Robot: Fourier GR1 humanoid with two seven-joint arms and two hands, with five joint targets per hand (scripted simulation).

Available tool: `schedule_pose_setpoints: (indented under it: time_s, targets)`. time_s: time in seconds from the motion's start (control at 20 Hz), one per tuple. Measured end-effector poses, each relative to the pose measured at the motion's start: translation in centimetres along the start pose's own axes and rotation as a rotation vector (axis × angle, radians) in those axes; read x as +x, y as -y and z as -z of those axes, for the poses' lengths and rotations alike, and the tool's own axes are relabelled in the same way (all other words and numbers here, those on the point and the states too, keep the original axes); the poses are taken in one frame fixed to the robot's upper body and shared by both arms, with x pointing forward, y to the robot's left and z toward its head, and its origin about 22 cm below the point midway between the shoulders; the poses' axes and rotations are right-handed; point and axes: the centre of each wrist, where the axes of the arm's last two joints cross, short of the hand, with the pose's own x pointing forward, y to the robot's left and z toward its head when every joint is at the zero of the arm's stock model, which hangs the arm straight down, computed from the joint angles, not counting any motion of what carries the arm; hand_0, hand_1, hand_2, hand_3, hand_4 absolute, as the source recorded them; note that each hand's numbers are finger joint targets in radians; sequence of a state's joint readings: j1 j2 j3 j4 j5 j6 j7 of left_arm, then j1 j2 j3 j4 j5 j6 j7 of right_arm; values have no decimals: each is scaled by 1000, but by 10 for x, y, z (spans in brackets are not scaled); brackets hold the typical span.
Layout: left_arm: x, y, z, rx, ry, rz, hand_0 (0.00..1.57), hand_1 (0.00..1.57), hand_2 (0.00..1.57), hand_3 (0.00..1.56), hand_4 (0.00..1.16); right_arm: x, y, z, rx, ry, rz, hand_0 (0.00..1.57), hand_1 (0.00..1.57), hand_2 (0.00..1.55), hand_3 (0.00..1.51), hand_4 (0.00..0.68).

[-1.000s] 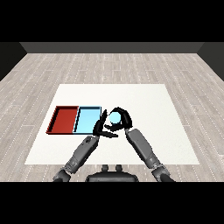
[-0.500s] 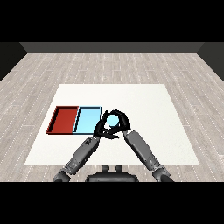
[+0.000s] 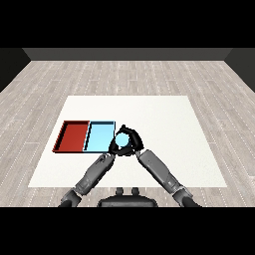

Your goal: Pick the blue can and put it in the blue box

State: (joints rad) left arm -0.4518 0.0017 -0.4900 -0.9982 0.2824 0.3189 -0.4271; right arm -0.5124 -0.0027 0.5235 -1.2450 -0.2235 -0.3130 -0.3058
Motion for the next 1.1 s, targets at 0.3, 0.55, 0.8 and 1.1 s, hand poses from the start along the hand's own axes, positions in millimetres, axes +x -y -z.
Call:
schedule_pose_setpoints:
  time_s: [0.3, 0.55, 0.8, 1.1]
  targets:
    - [3, -5, 5, 37, 23, 159, 453, 453, 604, 0, 189, 1, -6, 8, 24, -2, -12, 1456, 1456, 1466, 1397, 596]
    - [3, -11, 5, 58, 31, 242, 454, 454, 646, 348, 718, 2, -11, 10, 33, 6, -30, 1455, 1455, 1453, 1396, 598]
    - [0, -7, -1, 123, 46, 187, 774, 774, 819, 684, 673, 5, -14, 10, 49, 6, -16, 1437, 1437, 1451, 1391, 606]
    - [-2, -4, 0, 129, 17, 161, 914, 914, 944, 831, 651, -1, -10, 10, 46, 16, 14, 1438, 1438, 1454, 1393, 583]
